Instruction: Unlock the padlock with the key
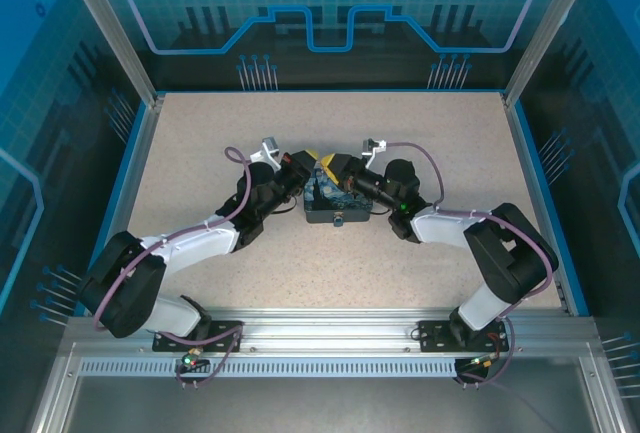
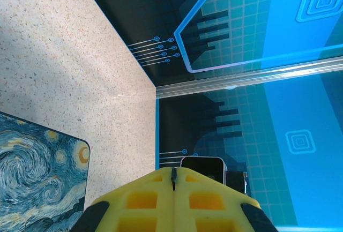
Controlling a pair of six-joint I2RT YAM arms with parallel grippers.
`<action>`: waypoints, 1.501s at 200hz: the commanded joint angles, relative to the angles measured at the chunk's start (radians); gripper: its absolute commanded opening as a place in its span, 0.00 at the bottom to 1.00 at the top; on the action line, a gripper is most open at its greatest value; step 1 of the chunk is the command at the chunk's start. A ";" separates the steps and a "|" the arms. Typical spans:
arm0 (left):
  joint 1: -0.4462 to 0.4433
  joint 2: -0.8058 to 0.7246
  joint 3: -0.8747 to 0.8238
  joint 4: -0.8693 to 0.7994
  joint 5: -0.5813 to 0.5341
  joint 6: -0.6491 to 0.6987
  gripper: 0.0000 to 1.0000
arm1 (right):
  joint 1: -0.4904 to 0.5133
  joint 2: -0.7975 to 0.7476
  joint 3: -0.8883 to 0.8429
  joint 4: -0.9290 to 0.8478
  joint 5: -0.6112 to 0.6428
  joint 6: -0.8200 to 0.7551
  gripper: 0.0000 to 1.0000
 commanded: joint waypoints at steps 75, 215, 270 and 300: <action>-0.008 -0.019 0.007 0.016 -0.031 0.018 0.00 | 0.018 -0.004 0.006 0.034 0.004 -0.006 0.16; -0.007 -0.063 0.010 -0.071 0.003 0.085 0.33 | -0.008 -0.076 -0.063 -0.052 0.010 -0.062 0.00; -0.007 -0.214 0.004 -0.359 0.044 0.254 0.78 | -0.062 -0.218 -0.168 -0.220 0.002 -0.149 0.00; -0.010 -0.279 0.009 -0.539 0.123 0.375 0.96 | -0.088 -0.316 -0.224 -0.341 -0.007 -0.206 0.00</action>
